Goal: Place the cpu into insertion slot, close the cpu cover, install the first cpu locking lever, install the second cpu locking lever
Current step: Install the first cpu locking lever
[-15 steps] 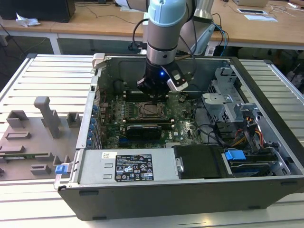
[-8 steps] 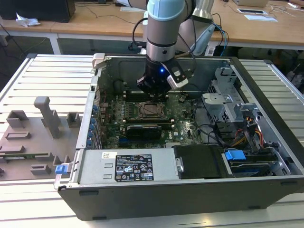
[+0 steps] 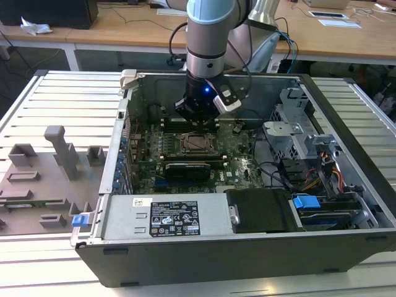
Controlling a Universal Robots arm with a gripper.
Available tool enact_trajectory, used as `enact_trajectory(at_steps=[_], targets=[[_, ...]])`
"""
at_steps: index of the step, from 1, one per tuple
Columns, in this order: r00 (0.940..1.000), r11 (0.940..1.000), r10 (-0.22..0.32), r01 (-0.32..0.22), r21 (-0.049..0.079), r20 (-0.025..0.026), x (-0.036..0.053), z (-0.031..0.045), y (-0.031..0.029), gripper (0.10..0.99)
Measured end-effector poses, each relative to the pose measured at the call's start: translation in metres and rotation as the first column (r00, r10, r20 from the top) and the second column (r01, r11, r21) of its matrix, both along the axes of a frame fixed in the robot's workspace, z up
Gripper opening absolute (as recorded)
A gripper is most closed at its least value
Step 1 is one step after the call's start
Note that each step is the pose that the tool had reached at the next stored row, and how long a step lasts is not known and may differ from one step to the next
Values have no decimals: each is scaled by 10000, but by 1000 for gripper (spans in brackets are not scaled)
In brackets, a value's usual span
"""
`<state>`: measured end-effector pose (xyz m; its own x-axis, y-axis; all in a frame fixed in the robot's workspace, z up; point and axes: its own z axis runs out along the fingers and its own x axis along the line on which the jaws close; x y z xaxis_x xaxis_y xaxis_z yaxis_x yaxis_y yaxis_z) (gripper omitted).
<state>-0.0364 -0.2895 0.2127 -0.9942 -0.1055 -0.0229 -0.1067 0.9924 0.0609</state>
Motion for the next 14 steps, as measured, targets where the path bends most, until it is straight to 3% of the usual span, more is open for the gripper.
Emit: enact_trajectory(at_steps=[6,10,14], targets=[[10000,10000,-9,9,1,1,-15,0,63,106],[10000,10000,-8,8,1,0,-15,0,67,106],[10000,10000,-16,16,-6,1,84,-16,67,106]])
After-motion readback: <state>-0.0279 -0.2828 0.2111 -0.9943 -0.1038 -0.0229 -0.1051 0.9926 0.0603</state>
